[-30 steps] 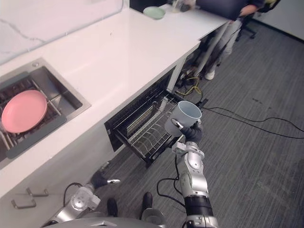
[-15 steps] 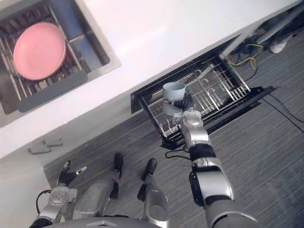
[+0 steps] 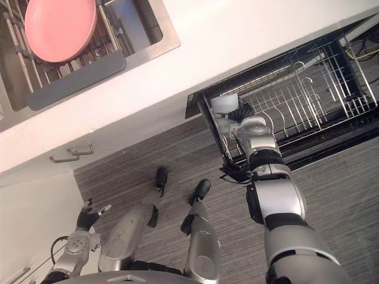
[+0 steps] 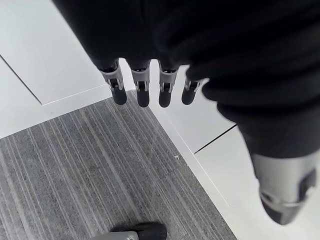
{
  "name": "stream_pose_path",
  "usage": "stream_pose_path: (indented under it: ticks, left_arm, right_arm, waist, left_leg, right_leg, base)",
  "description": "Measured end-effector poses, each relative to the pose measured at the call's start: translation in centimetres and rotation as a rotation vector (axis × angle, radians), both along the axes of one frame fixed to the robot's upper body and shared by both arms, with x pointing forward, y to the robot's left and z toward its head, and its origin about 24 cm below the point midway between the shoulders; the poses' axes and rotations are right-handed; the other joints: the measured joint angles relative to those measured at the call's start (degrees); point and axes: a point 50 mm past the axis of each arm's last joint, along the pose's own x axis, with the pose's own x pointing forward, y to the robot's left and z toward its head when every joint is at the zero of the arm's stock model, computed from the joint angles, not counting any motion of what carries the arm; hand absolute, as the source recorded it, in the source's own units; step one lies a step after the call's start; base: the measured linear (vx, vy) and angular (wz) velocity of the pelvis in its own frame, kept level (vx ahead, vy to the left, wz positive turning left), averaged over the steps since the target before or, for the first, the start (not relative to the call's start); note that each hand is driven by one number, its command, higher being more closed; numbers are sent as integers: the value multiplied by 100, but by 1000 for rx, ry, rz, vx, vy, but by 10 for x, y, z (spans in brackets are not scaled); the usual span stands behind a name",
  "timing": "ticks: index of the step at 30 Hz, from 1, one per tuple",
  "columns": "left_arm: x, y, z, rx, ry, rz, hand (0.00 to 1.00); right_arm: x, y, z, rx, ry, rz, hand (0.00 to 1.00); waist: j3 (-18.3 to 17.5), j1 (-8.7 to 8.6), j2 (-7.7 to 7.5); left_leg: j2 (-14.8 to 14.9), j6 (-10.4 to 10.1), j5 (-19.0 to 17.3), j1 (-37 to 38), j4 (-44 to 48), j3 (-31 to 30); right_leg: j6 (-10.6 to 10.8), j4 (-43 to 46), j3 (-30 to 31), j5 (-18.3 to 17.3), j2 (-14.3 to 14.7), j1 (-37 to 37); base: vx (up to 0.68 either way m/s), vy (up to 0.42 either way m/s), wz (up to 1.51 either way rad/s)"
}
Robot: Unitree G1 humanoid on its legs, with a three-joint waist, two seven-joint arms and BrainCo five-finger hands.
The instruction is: Walk over to the sink, pick up the cup, carry it to the dishwasher, place the cup inside the dishwasher, then close the dishwasher door
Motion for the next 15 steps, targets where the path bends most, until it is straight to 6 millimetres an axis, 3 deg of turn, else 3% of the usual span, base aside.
stream_pose_path:
  ticks: [10, 15]
  left_arm:
    - [2, -1, 3, -6, -20, -3, 0]
    - [-5, 3, 0, 0, -5, 17, 0]
  right_arm:
    - [4, 2, 23, -66, -130, -11, 0]
    - [-10, 0, 41, -68, -317, 6, 0]
  waist:
    - [3, -115, 6]
    - [-44, -262, -59]
  left_leg:
    - [4, -21, 69, 105, -69, -85]
    - [26, -55, 34, 373, -82, 14]
  right_leg:
    - [-6, 0, -96, -8, 5, 105]
    - [5, 0, -44, -45, 22, 345]
  base:
    - [64, 8, 4]
    - [48, 10, -7]
